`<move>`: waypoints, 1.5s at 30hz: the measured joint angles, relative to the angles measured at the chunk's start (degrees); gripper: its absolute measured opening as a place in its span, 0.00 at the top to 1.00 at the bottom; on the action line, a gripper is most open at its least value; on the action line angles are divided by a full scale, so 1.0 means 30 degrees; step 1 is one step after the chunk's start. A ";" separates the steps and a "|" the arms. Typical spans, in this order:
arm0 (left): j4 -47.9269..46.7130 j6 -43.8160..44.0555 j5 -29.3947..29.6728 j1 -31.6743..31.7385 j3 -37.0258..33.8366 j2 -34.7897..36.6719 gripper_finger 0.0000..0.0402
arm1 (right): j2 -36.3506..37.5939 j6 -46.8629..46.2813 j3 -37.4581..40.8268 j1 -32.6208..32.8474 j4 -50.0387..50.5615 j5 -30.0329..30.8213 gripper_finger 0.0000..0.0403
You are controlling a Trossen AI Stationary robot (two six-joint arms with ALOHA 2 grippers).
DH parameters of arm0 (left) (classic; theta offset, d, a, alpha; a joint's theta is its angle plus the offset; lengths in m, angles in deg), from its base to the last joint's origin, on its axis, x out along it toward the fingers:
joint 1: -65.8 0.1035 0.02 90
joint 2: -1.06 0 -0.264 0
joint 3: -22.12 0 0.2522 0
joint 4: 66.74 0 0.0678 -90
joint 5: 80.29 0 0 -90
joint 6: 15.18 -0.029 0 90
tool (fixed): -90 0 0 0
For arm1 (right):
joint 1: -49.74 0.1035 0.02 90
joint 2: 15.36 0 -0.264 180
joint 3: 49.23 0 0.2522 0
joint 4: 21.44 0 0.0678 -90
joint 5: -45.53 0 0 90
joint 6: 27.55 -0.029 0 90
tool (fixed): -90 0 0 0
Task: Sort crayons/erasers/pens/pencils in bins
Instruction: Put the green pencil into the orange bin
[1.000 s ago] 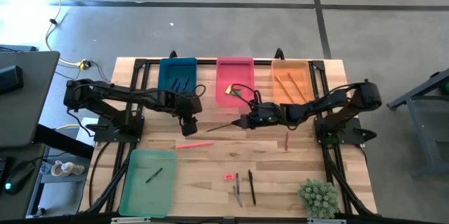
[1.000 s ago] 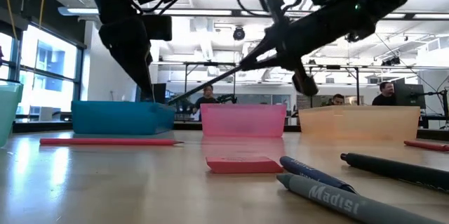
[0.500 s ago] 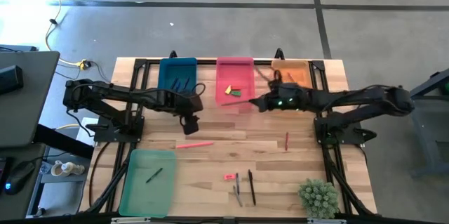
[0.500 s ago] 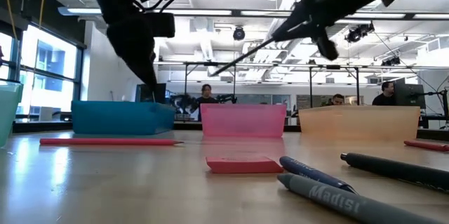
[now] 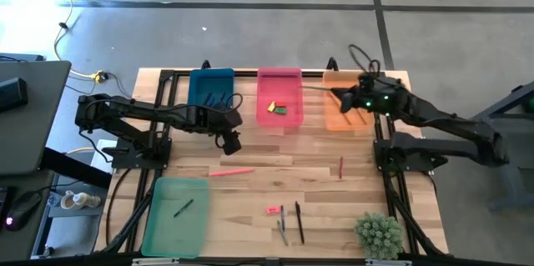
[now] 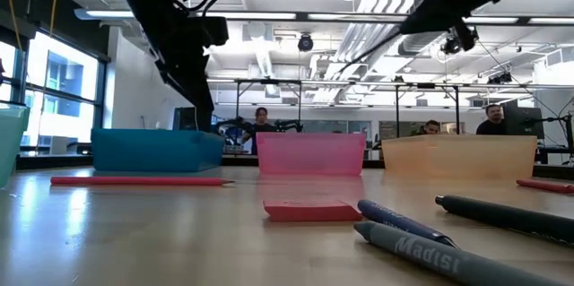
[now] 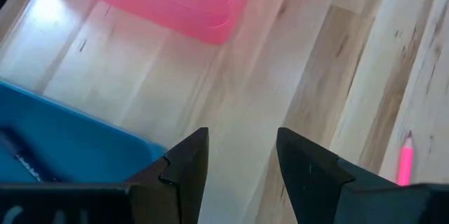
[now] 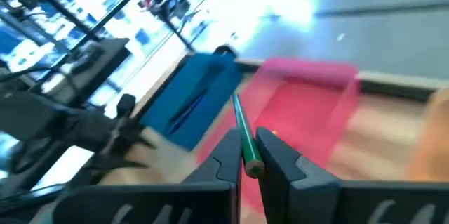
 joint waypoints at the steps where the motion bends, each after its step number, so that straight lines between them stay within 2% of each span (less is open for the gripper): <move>1: -0.0013 0.0000 0.0050 0.0033 0.0000 0.0000 0.61 | 0.0362 0.0533 0.0000 -0.0398 0.0381 0.0008 0.97; 8: -0.0013 0.0041 0.0557 0.0062 0.0000 0.0000 0.61 | 0.1746 0.4804 0.0000 -0.2371 0.3241 0.0523 0.97; 15: -0.0006 0.0205 0.0691 0.0062 0.0000 0.0000 0.61 | 0.1778 1.0371 0.0000 -0.2527 0.4948 0.3032 0.97; 22: -0.0021 0.0998 0.0691 0.0062 0.0000 0.0000 0.61 | 0.1955 1.3067 0.0000 -0.2527 0.5189 0.3745 0.97; 27: -0.0035 0.0991 0.0662 0.0062 0.0000 0.0000 0.61 | 0.2014 1.3966 -0.0007 -0.2306 0.7809 0.4687 0.97; 36: -0.0035 0.0992 0.0676 0.0062 0.0000 0.0000 0.61 | 0.0729 1.3705 -0.0007 -0.1578 0.7765 0.5859 0.97; 41: -0.0028 0.0994 0.0676 0.0062 0.0000 0.0000 0.61 | -0.1418 1.0768 -0.0007 -0.1573 0.7525 0.6059 0.97; 45: -0.0028 0.0985 0.0676 0.0062 0.0000 0.0000 0.61 | -0.2816 0.7665 -0.0007 -0.1575 0.7223 0.7127 0.97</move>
